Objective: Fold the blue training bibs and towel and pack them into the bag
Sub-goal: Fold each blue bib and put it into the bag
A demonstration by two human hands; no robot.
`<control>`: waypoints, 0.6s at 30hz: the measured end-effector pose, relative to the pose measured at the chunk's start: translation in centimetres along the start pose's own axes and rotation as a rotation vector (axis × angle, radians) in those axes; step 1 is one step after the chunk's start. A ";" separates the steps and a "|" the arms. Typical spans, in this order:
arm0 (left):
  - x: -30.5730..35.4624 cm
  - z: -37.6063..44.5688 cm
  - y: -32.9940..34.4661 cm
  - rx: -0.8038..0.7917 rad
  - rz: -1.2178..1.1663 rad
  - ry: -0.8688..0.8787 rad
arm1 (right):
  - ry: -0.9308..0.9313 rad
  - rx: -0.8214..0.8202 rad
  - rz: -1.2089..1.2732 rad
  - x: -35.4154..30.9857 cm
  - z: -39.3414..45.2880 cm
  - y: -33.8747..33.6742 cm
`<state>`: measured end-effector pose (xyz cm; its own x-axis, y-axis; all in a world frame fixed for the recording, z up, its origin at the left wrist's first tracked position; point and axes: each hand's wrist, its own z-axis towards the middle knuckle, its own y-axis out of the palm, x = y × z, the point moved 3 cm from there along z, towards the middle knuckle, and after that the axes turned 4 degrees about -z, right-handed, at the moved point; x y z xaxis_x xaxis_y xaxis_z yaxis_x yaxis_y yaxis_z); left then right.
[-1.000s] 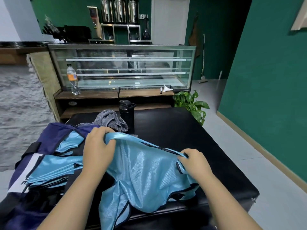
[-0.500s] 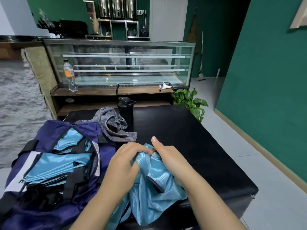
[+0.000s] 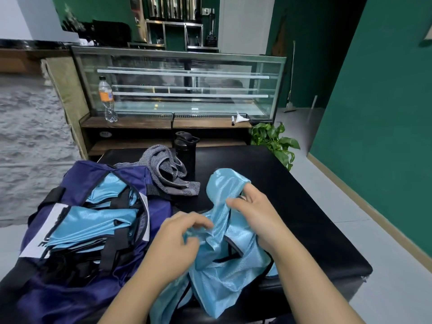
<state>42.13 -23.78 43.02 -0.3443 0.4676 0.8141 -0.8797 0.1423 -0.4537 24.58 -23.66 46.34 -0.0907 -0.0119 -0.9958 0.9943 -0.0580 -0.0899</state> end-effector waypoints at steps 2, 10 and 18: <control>0.5 0.4 -0.5 0.170 -0.120 -0.053 | -0.003 -0.072 -0.009 -0.3 -0.3 -0.1; 1.5 2.8 0.0 0.109 -0.781 -0.294 | -0.012 -0.274 0.021 -0.3 -1.1 1.2; 1.3 2.2 -1.3 0.200 -0.564 -0.193 | 0.019 -0.049 0.321 0.0 -0.8 0.0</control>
<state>42.10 -25.31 45.51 0.1541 0.1994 0.9677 -0.9812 0.1459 0.1262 24.65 -22.91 46.35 0.2285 -0.0028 -0.9735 0.9735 -0.0067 0.2285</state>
